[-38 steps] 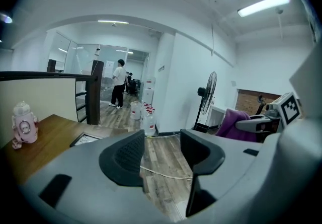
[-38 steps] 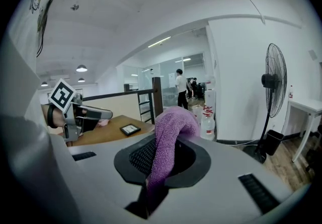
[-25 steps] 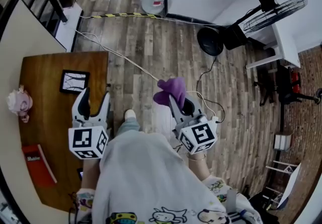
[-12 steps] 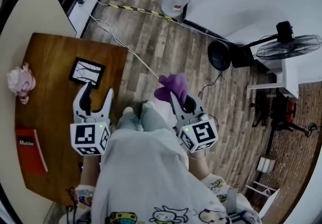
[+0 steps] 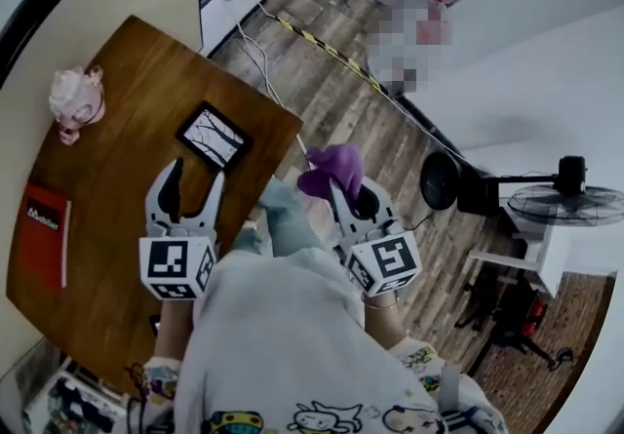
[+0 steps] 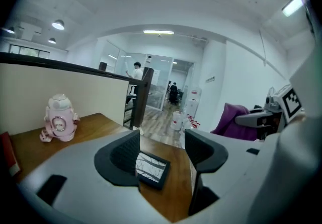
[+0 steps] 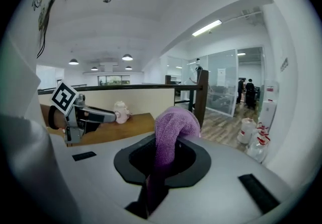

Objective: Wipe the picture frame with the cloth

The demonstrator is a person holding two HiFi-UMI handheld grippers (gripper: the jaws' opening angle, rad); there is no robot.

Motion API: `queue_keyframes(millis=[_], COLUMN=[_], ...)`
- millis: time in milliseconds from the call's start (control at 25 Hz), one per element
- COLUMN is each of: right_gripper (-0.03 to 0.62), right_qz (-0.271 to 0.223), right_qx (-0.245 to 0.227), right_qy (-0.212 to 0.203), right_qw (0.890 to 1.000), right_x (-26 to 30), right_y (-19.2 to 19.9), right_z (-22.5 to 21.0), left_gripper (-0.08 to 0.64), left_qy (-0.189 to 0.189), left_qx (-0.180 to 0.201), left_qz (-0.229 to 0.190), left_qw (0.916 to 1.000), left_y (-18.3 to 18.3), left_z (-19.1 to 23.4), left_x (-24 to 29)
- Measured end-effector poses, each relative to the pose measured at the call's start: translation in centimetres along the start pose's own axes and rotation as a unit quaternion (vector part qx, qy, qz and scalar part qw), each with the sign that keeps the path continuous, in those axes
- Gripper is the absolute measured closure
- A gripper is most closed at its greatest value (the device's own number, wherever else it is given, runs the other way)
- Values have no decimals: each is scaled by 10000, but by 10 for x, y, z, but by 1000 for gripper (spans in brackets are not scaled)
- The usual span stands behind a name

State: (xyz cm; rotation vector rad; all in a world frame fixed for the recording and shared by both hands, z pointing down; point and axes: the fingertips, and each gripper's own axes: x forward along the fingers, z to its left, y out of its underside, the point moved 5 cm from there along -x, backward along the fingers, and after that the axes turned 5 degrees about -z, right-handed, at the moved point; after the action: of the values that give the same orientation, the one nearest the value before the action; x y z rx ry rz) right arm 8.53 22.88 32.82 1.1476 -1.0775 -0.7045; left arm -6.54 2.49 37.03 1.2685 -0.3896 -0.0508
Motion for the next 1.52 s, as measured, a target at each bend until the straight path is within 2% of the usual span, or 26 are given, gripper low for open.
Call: queue_keyframes(millis=[160, 280, 480, 680, 840, 1000, 1120, 1360, 1520], right_gripper=[566, 566, 566, 566, 566, 566, 566, 566, 566], right_qz=[17, -19, -150, -247, -323, -305, -281, -221, -165], right_qx=[-150, -287, -472, -576, -695, -733, -753, -674, -653], right_qy=[-682, -1327, -2413, -3282, -3891, -4334, -4567, -4764, -4785], right_qw=[9976, 9907, 9692, 9425, 9180, 8977, 8860, 8763, 8755], right_x=[56, 103, 171, 216, 242, 257, 263, 266, 263], right_y=[-11, -23, -46, -66, -75, -77, -74, -68, -64], right_z=[0, -3, -1, 1, 4, 5, 6, 9, 13], left_gripper=[305, 305, 305, 305, 305, 305, 305, 305, 305], left_qy=[-626, -1243, -2271, -2987, -3544, -3993, -4207, -4447, -4468], left_qx=[-208, -342, -592, -692, -749, -829, -882, -966, -1031], left_qz=[-68, -161, -324, -412, -479, -549, -540, -496, -495], left_qw=[9978, 9915, 9715, 9509, 9309, 9114, 9013, 8891, 8873], left_y=[-1, -4, -13, -27, -29, -28, -24, -16, -11], left_z=[24, 36, 48, 45, 38, 27, 19, 11, 13], left_x=[-3, -5, -7, -2, -2, -3, -3, -9, -12])
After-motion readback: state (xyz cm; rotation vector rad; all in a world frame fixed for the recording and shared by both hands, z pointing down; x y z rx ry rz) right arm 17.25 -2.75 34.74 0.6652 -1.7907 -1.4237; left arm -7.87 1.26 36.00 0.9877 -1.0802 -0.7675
